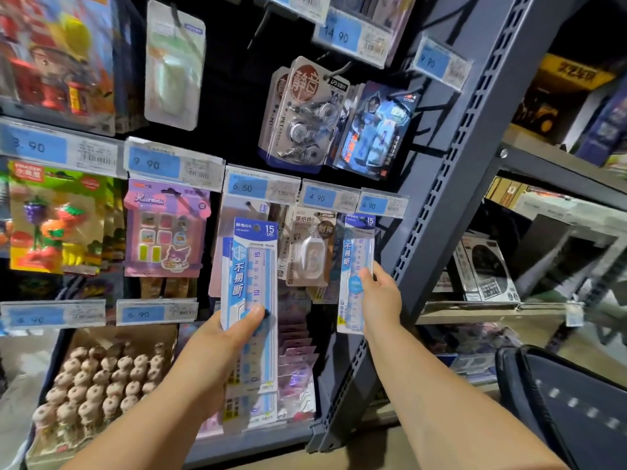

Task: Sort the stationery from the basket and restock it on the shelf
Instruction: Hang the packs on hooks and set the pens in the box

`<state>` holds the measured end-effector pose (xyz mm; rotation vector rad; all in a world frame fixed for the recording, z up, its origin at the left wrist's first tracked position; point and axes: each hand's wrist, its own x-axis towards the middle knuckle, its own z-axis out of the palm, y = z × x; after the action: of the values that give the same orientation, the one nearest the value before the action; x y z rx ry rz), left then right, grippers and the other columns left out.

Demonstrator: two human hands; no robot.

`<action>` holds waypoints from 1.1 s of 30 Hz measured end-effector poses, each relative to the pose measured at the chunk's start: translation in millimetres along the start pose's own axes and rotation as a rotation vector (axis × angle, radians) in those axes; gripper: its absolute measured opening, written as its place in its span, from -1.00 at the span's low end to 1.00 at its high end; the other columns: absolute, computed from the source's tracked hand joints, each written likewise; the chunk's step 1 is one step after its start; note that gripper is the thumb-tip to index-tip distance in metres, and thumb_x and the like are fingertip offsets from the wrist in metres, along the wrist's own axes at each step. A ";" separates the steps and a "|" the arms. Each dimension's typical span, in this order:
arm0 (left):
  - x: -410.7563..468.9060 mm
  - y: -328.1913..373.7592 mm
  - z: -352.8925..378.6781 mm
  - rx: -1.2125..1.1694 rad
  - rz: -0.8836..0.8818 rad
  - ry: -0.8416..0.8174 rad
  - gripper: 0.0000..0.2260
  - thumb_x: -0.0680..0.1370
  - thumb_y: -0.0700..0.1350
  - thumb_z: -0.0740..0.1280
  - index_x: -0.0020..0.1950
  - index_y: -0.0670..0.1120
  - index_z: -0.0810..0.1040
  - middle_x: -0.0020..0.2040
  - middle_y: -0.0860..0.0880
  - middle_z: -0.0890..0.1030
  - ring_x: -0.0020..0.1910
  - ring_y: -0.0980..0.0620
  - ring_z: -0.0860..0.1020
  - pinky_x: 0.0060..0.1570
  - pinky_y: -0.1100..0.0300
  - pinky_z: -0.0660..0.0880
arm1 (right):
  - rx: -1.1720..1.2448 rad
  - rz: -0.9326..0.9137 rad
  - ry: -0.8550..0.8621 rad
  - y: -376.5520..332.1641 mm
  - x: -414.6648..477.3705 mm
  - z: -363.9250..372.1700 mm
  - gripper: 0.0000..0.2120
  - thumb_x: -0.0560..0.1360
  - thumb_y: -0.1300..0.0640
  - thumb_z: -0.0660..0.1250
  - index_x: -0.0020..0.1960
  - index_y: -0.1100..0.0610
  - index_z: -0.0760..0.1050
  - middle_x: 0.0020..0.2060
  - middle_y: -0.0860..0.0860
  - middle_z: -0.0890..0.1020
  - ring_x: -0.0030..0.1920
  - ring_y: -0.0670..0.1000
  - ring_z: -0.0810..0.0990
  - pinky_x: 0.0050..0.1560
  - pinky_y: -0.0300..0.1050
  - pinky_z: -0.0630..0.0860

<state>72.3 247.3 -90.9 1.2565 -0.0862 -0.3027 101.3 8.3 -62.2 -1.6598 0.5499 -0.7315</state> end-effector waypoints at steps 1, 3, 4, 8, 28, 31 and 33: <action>-0.2 0.7 -0.2 -0.001 0.000 0.002 -0.81 0.52 0.04 0.39 0.12 0.09 0.54 0.00 -0.11 0.68 -0.02 -0.17 0.62 0.13 -0.18 0.54 | -0.009 0.002 0.029 -0.9 1.6 2.5 -0.73 0.60 0.03 0.26 0.29 -0.06 0.53 0.07 -0.06 0.65 -0.01 -0.03 0.65 0.13 0.05 0.58; -0.6 2.1 -0.6 -0.004 -0.003 -0.001 -0.81 0.53 0.04 0.39 0.12 0.09 0.54 -0.01 -0.11 0.68 -0.01 -0.17 0.63 0.12 -0.17 0.55 | -0.061 0.035 0.115 -3.7 3.3 8.4 -0.61 0.57 0.00 0.30 0.38 0.00 0.43 0.14 0.00 0.61 0.02 0.01 0.61 0.13 0.02 0.56; -0.7 2.2 -1.8 -0.005 -0.006 -0.001 -0.79 0.52 0.04 0.40 0.13 0.09 0.54 -0.01 -0.10 0.68 -0.01 -0.16 0.63 0.10 -0.16 0.56 | -0.108 0.049 0.165 -4.6 2.0 11.8 -0.55 0.56 -0.02 0.32 0.41 0.03 0.38 0.20 0.03 0.57 0.07 0.05 0.59 0.15 0.02 0.53; -3.6 2.7 -3.6 -0.015 -0.016 -0.004 -0.76 0.52 0.02 0.41 0.17 0.05 0.55 0.00 -0.09 0.69 -0.05 -0.12 0.65 -0.12 0.03 0.57 | -0.285 -0.095 0.168 -11.4 -24.7 22.2 -0.82 0.54 -0.08 0.32 0.07 -0.03 0.46 0.00 -0.06 0.54 0.01 0.04 0.54 0.06 -0.02 0.48; -20.7 13.5 -8.1 -0.462 -0.209 -0.226 -0.64 0.67 0.06 0.08 0.34 -0.04 0.51 0.16 -0.19 0.65 0.14 -0.15 0.62 0.14 -0.10 0.52 | 0.057 -0.063 -0.543 -21.6 -98.1 59.7 -0.83 0.49 0.16 0.43 -0.08 0.16 0.44 -0.14 0.15 0.70 -0.10 0.11 0.69 -0.05 0.03 0.60; -21.8 10.9 -8.1 -0.483 -0.218 -0.210 -0.63 0.67 0.05 0.10 0.36 -0.05 0.50 0.18 -0.20 0.64 0.20 -0.18 0.58 0.22 -0.14 0.47 | 0.075 -0.047 -0.576 -23.8 -100.4 58.3 -0.85 0.51 0.17 0.39 -0.09 0.17 0.42 -0.14 0.12 0.71 -0.14 0.05 0.70 -0.18 -0.11 0.60; -22.1 10.1 -8.0 -0.479 -0.217 -0.225 -0.63 0.66 0.05 0.10 0.36 -0.05 0.50 0.18 -0.21 0.64 0.20 -0.20 0.58 0.23 -0.14 0.47 | 0.070 -0.009 -0.611 -24.4 -102.2 56.8 -0.83 0.54 0.14 0.37 -0.11 0.16 0.40 -0.11 0.12 0.71 -0.17 0.03 0.70 -0.29 -0.17 0.57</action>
<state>54.8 263.5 -81.6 0.7530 -0.0649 -0.6141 70.6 123.7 -62.8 -1.7107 0.0791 -0.2170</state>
